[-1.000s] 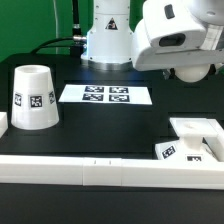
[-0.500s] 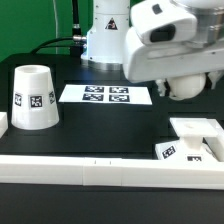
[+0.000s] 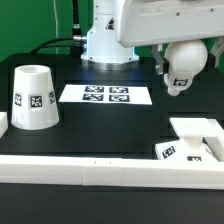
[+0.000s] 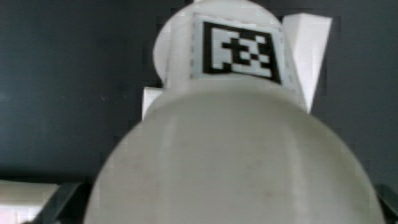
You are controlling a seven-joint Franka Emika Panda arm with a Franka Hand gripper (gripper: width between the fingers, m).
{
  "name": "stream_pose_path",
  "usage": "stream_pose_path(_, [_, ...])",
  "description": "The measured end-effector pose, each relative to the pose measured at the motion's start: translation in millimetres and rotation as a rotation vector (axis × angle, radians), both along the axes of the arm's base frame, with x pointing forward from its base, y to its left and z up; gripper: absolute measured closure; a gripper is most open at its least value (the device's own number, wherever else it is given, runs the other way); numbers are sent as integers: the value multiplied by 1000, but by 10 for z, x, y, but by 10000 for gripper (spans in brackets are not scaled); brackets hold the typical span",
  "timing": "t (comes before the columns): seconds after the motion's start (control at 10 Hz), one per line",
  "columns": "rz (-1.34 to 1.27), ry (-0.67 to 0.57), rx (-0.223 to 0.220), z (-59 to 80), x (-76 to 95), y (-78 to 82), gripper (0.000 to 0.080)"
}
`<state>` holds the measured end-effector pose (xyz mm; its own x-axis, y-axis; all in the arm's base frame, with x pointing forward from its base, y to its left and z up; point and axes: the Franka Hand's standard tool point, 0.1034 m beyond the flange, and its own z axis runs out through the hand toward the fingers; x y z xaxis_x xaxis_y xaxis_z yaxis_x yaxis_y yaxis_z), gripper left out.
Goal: Assemble lamp
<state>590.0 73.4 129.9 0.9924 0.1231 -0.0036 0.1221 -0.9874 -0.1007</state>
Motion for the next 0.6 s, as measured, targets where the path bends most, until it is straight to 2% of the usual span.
stream_pose_path(0.4, [-25, -305, -15, 11, 143, -70, 223])
stream_pose_path(0.6, [-18, -374, -14, 150, 236, -20, 223])
